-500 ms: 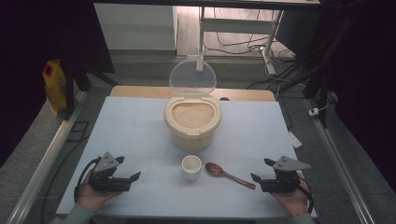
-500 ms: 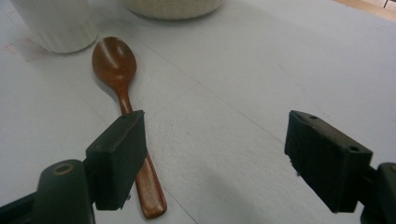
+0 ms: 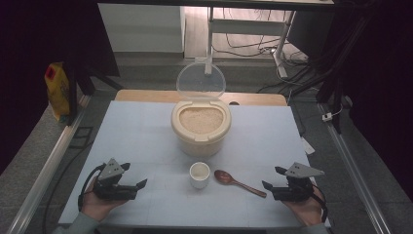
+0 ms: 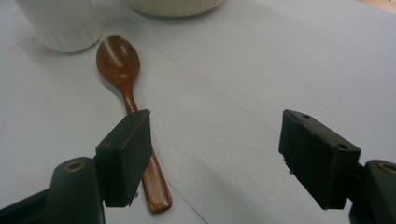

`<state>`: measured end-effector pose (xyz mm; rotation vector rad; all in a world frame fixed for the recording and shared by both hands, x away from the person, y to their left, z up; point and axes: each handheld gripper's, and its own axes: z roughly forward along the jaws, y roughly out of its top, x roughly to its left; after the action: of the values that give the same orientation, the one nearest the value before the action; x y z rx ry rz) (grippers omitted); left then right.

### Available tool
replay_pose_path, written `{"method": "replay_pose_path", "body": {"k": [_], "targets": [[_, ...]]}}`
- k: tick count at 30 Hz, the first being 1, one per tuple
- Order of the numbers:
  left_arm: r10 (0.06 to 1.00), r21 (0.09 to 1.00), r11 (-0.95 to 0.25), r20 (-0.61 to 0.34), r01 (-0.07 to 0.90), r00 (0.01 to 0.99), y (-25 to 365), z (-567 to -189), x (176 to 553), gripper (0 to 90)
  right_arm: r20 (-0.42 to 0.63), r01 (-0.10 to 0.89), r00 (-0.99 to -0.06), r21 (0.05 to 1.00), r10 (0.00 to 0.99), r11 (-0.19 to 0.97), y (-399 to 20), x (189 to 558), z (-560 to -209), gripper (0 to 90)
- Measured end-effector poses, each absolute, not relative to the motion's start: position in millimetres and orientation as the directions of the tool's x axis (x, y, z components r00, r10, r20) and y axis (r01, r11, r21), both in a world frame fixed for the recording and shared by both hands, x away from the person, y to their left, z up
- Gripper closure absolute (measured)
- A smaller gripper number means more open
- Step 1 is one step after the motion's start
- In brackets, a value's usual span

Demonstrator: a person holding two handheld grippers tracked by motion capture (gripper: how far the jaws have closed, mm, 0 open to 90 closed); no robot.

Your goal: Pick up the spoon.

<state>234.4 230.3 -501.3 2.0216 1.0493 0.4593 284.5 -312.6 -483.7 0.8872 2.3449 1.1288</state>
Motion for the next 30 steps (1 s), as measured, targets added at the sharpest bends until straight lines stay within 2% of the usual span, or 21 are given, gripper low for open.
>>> {"method": "replay_pose_path", "body": {"k": [12, 30], "targets": [[0.801, 0.778, -0.351, -0.039, 0.522, 0.597, 228, -503, 235, 14.2, -0.074, 0.398, -0.757, 0.737, 0.649, 0.547, -304, 286, -468, 27.8], [0.795, 0.771, -0.362, -0.037, 0.523, 0.606, 225, -504, 238, 13.8, -0.077, 0.403, -0.841, 0.571, 0.536, 0.715, -261, 298, -452, 30.9]]}}
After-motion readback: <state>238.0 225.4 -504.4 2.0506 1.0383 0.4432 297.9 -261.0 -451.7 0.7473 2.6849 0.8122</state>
